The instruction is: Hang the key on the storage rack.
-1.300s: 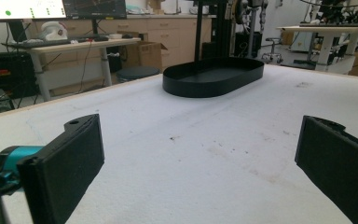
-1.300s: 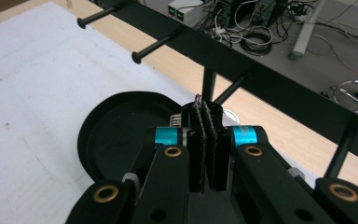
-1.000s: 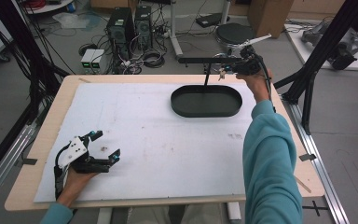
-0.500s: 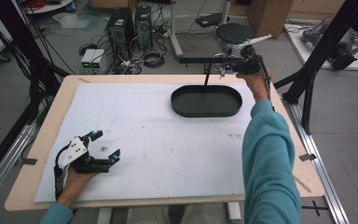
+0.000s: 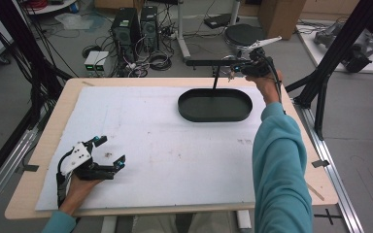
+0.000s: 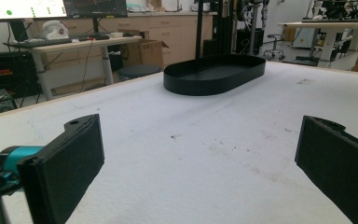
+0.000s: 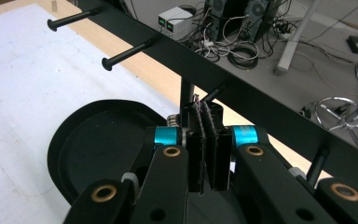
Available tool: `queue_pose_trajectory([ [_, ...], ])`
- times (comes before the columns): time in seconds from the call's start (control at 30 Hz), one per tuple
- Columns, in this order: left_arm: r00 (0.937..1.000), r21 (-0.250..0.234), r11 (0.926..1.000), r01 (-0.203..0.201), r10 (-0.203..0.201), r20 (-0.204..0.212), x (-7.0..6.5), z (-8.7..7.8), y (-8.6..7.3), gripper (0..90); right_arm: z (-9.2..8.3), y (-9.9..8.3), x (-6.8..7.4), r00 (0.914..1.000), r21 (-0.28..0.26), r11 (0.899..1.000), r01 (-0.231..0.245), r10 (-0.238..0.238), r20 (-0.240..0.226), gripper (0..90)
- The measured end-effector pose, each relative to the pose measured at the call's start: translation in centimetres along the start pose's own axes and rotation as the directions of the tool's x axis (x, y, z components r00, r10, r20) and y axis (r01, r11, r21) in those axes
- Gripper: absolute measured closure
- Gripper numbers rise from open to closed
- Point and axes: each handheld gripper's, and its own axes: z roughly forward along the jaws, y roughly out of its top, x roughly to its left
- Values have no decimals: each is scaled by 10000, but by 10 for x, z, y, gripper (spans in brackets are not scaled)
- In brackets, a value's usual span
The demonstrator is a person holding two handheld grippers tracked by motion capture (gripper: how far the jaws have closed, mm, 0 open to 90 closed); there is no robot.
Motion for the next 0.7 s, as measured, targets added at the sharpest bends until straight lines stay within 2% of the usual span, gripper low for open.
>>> queue_pose_trajectory([
  [0.1, 10000, 6, 10000, 1, -1, -14, 0, 0, 0, 17, -1, 0, 1, 9997, -89, 10000, 31, -29, 262, 863],
  [0.23, 10000, 16, 10000, 5, -5, -12, 0, 0, 0, 17, -6, 3, 4, 9962, -634, 9978, 202, -147, 860, 832],
  [0.3, 10000, 13, 10000, 12, -12, -5, 0, 0, 0, 17, -8, 3, 4, 9964, -706, 9974, 161, -101, 845, 818],
  [0.43, 10000, 7, 10000, 32, -32, -19, 0, 0, 0, 17, -10, 2, 6, 9957, -775, 9970, 45, 27, 925, 730],
  [0.47, 10000, 20, 10000, 27, -26, -34, 0, 0, 0, 17, -11, 2, 7, 9959, -803, 9968, -24, 96, 898, 685],
  [0.57, 9999, -19, 9999, 101, -101, -53, 1, 0, 0, 17, -15, 3, 13, 9971, -854, 9963, -9, 73, 752, 472],
  [0.63, 9998, -12, 9999, 163, -163, -78, 1, 0, 0, 17, -18, 4, 17, 9981, -817, 9964, -209, 255, 562, 285],
  [0.7, 9996, -7, 9997, 240, -240, -115, 2, 0, 0, 17, -20, 3, 22, 9981, -528, 9968, -605, 599, -132, 193],
])
